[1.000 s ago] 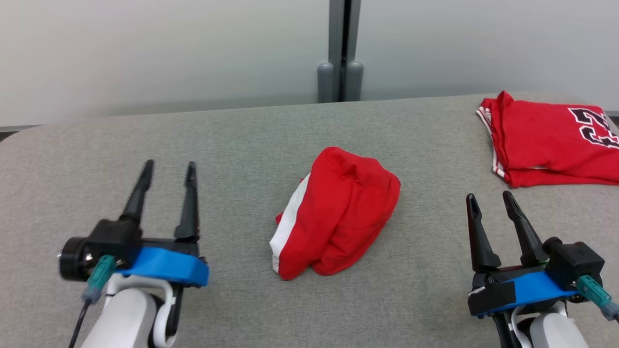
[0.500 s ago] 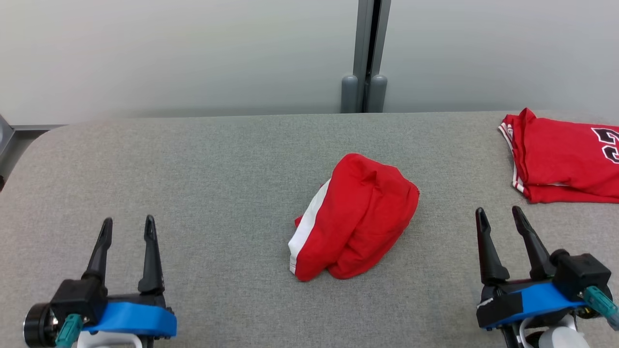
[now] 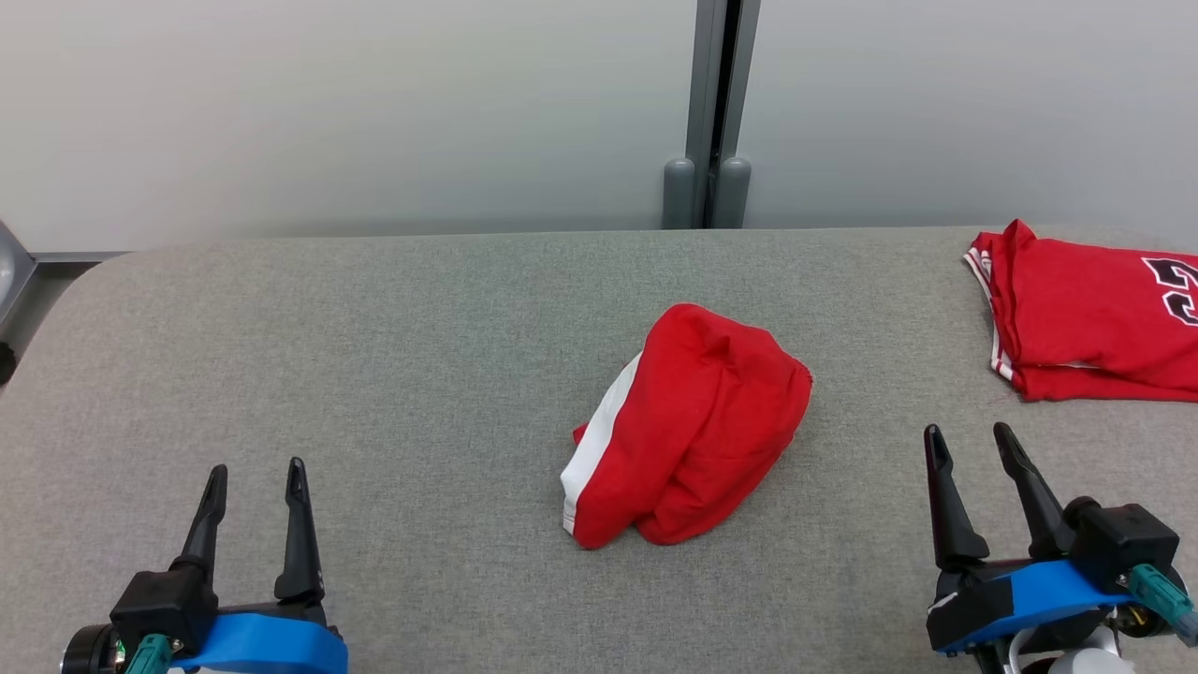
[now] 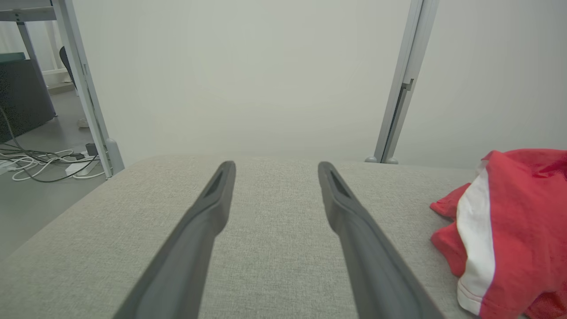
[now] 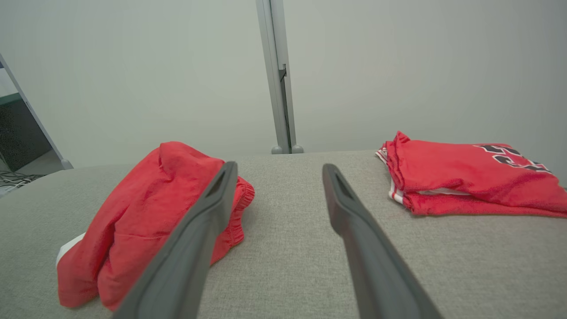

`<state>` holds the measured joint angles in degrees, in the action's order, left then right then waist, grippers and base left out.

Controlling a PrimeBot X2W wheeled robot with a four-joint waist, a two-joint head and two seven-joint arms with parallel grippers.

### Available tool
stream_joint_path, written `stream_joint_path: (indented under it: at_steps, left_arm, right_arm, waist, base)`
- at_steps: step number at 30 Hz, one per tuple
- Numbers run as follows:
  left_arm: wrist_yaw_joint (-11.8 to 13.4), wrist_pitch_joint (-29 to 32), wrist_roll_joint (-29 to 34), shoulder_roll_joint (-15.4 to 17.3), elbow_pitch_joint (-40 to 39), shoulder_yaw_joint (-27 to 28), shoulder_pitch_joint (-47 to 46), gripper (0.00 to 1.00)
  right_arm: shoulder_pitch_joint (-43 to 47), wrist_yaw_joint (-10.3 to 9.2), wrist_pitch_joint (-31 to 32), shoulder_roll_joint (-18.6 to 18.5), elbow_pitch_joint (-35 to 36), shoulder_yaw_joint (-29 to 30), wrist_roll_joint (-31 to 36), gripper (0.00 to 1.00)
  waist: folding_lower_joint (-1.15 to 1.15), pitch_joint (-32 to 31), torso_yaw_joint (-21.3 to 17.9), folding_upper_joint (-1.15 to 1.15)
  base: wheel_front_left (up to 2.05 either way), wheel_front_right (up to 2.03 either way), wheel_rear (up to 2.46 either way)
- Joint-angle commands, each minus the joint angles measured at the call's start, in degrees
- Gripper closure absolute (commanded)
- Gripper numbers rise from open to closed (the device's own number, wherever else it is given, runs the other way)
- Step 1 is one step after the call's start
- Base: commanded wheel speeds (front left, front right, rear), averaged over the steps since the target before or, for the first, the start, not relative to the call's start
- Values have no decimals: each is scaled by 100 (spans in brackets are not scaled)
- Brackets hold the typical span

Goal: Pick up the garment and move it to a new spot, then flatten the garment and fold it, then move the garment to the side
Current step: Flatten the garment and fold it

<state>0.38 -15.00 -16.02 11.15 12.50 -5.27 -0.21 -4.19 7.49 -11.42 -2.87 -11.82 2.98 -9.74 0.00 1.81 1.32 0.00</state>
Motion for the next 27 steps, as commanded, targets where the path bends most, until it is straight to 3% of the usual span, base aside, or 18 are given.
stream_joint_path:
  at_steps: [1,17,27]
  left_arm:
    - [-42,-24,67,-18,3,54,-1,0]
    - [-228,-25,404,-217,9,350,-3,0]
    - [-339,-25,566,-352,-53,369,-189,0]
  right_arm:
    - [63,0,17,-4,-17,12,-7,0]
    - [-49,0,39,-4,-168,6,-2,0]
    - [-1315,0,338,-432,-444,-441,278,0]
  waist:
    - [0,-4,-4,0]
    - [0,3,-40,0]
    - [0,170,125,0]
  base:
    - [0,0,0]
    - [0,0,0]
    - [0,0,0]
